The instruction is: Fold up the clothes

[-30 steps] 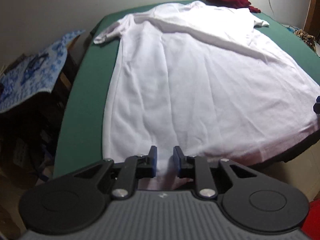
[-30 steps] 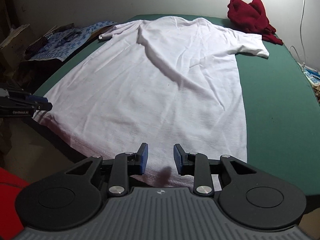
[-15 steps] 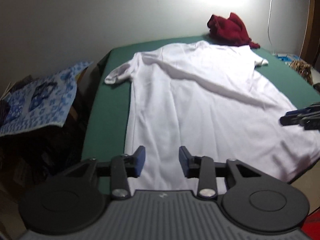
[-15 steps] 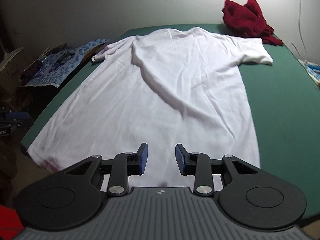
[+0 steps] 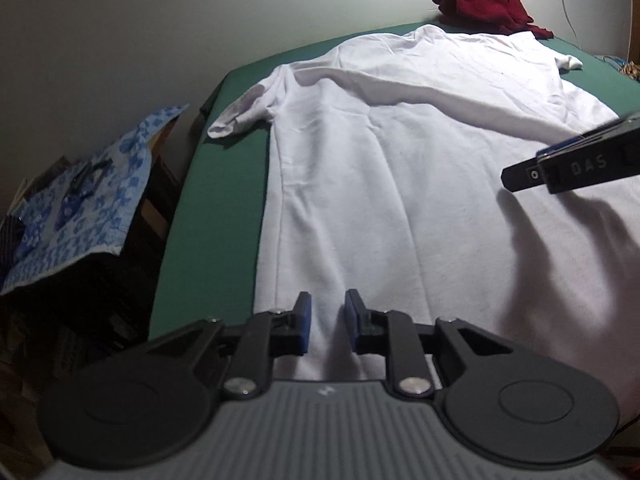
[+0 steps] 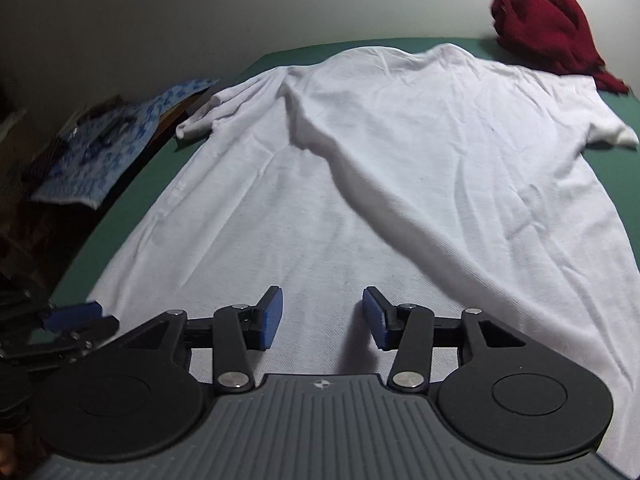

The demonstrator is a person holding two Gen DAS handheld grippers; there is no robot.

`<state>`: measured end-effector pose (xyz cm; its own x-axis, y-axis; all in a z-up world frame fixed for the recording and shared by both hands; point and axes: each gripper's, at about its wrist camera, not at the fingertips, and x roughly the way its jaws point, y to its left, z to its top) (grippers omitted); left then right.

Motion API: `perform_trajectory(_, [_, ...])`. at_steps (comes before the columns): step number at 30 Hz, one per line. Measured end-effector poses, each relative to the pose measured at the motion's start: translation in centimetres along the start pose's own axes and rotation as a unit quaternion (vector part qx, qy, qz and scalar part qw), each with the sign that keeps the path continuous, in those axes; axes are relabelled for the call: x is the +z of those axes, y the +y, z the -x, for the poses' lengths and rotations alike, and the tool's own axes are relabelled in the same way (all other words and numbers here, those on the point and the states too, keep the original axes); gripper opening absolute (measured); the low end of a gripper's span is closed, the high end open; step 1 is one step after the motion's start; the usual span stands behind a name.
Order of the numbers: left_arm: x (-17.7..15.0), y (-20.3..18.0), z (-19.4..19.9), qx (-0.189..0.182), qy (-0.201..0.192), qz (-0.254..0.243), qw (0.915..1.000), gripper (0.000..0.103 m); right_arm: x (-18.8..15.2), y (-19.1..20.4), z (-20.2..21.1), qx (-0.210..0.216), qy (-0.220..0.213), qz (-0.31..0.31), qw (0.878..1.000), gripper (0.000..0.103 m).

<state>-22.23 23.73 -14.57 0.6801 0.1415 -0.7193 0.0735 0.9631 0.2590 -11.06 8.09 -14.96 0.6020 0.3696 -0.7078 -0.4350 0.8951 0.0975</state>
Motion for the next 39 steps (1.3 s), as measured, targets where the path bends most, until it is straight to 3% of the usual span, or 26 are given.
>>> perform_trajectory(1, [-0.1,0.0,0.1,0.001,-0.002,-0.011,0.9999,0.021,-0.1,0.9,-0.1,-0.021,-0.006,0.034,0.999,0.013])
perform_trajectory(2, [-0.3,0.1,0.2,0.002,-0.005,-0.021,0.9998,0.021,-0.2,1.3,-0.1,-0.027,-0.008,0.045,0.999,0.004])
perform_trajectory(5, [-1.6,0.9,1.0,0.006,-0.012,-0.029,0.9995,0.021,-0.4,1.9,0.9,0.009,-0.002,0.041,0.999,0.000])
perform_trajectory(8, [-2.8,2.2,2.3,-0.009,-0.004,-0.021,0.9997,0.021,-1.4,3.9,1.7,0.055,0.022,0.080,0.995,0.001])
perform_trajectory(10, [-3.5,2.9,3.0,-0.023,0.003,-0.018,0.9996,0.021,-2.0,5.5,2.3,0.032,0.016,0.128,0.991,0.003])
perform_trajectory(12, [-3.9,3.6,3.4,-0.039,0.008,-0.013,0.9991,0.022,-1.7,5.8,2.8,0.029,-0.003,0.128,0.991,0.007])
perform_trajectory(13, [-3.9,3.8,3.4,-0.046,0.009,-0.013,0.9988,0.022,-1.2,5.7,2.9,0.040,-0.013,0.115,0.993,0.013])
perform_trajectory(15, [-3.9,4.1,3.4,-0.052,0.011,-0.016,0.9984,0.024,0.0,5.7,2.3,0.039,-0.023,0.086,0.995,0.044])
perform_trajectory(16, [-3.9,4.1,3.5,-0.055,0.012,-0.016,0.9983,0.024,0.6,5.9,1.5,0.039,-0.026,0.079,0.996,0.051])
perform_trajectory(18, [-4.0,4.5,3.5,-0.061,0.014,-0.011,0.9980,0.025,1.2,6.3,-0.1,0.037,-0.011,0.072,0.997,0.040])
perform_trajectory(20, [-4.0,5.2,3.6,-0.062,0.017,0.005,0.9979,0.026,1.1,6.2,-1.3,0.030,0.003,0.041,0.999,0.018])
perform_trajectory(23, [-3.8,6.2,3.9,-0.056,0.013,0.031,0.9979,0.026,0.7,6.7,-1.1,0.029,0.006,0.044,0.999,0.001])
perform_trajectory(27, [-2.8,7.5,4.5,-0.050,-0.006,0.055,0.9972,0.027,-0.5,8.9,0.0,0.123,0.045,0.042,0.991,0.001])
perform_trajectory(29, [-2.0,8.0,4.8,-0.050,-0.019,0.060,0.9968,0.033,-1.2,10.4,0.7,0.155,0.049,0.067,0.985,0.001])
perform_trajectory(30, [-1.5,8.1,4.9,-0.056,-0.026,0.063,0.9961,0.037,-1.4,10.6,1.3,0.155,0.033,0.071,0.985,0.004])
perform_trajectory(32, [-0.8,7.9,4.9,-0.072,-0.035,0.068,0.9945,0.038,-1.3,10.2,1.8,0.135,0.017,0.065,0.989,0.020])
perform_trajectory(35, [0.1,6.1,4.4,-0.092,-0.043,0.048,0.9937,0.038,-1.1,8.8,1.9,0.112,0.023,0.048,0.992,0.021])
perform_trajectory(39, [-0.2,4.0,1.9,-0.109,-0.009,0.024,0.9937,0.035,-2.7,7.8,3.0,0.127,0.046,0.018,0.991,0.022])
